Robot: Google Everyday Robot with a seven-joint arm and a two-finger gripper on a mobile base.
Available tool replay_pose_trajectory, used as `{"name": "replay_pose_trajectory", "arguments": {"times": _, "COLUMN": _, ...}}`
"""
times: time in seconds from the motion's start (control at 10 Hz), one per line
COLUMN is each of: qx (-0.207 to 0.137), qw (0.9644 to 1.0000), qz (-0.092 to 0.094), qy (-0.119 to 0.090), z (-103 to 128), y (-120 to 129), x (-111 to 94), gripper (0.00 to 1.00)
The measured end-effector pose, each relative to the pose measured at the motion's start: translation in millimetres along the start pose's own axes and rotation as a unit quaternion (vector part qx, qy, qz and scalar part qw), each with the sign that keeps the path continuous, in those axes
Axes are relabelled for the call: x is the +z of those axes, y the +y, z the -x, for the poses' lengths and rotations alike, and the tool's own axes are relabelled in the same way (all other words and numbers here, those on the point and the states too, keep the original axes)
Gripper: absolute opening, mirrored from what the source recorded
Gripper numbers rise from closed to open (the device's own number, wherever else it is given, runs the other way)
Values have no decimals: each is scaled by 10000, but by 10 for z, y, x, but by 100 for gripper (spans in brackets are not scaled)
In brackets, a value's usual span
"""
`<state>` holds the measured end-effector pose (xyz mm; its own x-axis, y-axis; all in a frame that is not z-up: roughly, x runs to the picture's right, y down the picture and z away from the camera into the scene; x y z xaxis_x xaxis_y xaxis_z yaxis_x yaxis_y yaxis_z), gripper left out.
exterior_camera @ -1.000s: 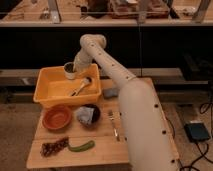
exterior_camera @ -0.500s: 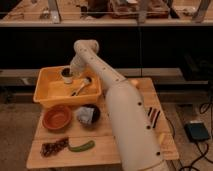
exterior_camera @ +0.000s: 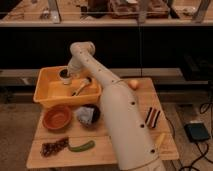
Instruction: Stack cups into tray
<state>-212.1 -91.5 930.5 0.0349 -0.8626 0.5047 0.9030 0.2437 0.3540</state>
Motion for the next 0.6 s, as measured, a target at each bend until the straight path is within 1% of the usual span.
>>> {"name": "replay_pose_trajectory", "arguments": {"times": 0.3, "qx": -29, "qw": 10000, "qz": 33, "qy": 7, "z": 9, "y": 16, "x": -1, "gripper": 71}}
{"name": "replay_pose_trajectory", "arguments": {"times": 0.4, "qx": -8, "qw": 10000, "qz": 13, "qy": -22, "z": 15, "y": 16, "x": 3, "gripper": 77}}
{"name": "replay_pose_trajectory", "arguments": {"times": 0.5, "qx": 31, "qw": 10000, "qz": -26, "qy": -81, "z": 24, "y": 21, "x": 18, "gripper": 80}}
{"name": "replay_pose_trajectory", "arguments": {"times": 0.6, "qx": 76, "qw": 9998, "qz": -87, "qy": -169, "z": 31, "y": 28, "x": 23, "gripper": 80}}
